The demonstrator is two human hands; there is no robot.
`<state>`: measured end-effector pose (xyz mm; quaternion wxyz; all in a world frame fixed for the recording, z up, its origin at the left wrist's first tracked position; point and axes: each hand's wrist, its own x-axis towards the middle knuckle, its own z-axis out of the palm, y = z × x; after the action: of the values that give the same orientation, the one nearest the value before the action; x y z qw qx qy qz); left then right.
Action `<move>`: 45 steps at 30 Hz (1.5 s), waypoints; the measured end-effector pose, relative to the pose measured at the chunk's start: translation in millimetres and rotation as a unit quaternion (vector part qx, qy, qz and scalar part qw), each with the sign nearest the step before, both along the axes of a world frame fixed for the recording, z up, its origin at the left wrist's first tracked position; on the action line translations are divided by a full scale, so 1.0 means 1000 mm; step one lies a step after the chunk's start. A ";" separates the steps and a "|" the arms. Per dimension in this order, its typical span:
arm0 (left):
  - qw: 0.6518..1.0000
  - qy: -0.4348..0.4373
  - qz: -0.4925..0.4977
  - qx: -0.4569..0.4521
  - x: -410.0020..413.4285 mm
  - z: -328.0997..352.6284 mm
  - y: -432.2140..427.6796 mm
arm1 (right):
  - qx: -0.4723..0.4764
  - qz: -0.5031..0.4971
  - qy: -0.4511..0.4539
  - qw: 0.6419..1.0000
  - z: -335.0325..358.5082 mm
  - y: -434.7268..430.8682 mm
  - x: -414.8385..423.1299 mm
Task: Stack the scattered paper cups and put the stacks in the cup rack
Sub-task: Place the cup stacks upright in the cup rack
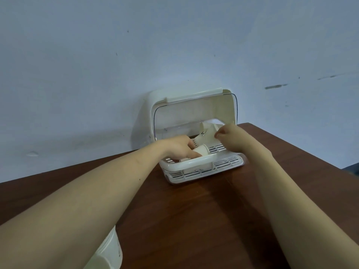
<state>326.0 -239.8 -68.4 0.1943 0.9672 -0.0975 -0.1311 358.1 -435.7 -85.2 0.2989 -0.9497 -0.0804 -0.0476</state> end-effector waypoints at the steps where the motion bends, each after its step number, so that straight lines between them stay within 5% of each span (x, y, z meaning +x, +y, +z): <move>1: 1.000 -0.002 0.003 -0.011 -0.001 0.001 -0.001 | 0.032 -0.011 -0.017 0.999 0.004 -0.001 -0.004; 9: 1.000 0.004 0.008 0.002 0.002 0.002 0.000 | 0.130 -0.052 -0.114 0.984 0.020 -0.008 -0.020; 19: 0.991 -0.129 0.041 -0.017 -0.009 0.020 0.022 | 0.135 -0.062 -0.177 0.973 0.032 -0.005 -0.027; 26: 0.990 -0.137 0.025 -0.021 -0.054 0.047 0.049 | 0.188 -0.031 -0.228 0.955 0.057 0.018 -0.057; 38: 0.964 -0.220 0.056 -0.140 -0.173 0.082 0.133 | 0.211 0.024 -0.171 0.962 0.074 0.083 -0.151; 45: 0.920 -0.236 0.146 -0.276 -0.242 0.084 0.183 | 0.246 0.087 -0.156 0.953 0.085 0.147 -0.191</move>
<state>84.5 -56.5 15.3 0.4421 0.8815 -0.0302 0.1635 166.8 -288.5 -0.5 0.5096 -0.8171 -0.1940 -0.1868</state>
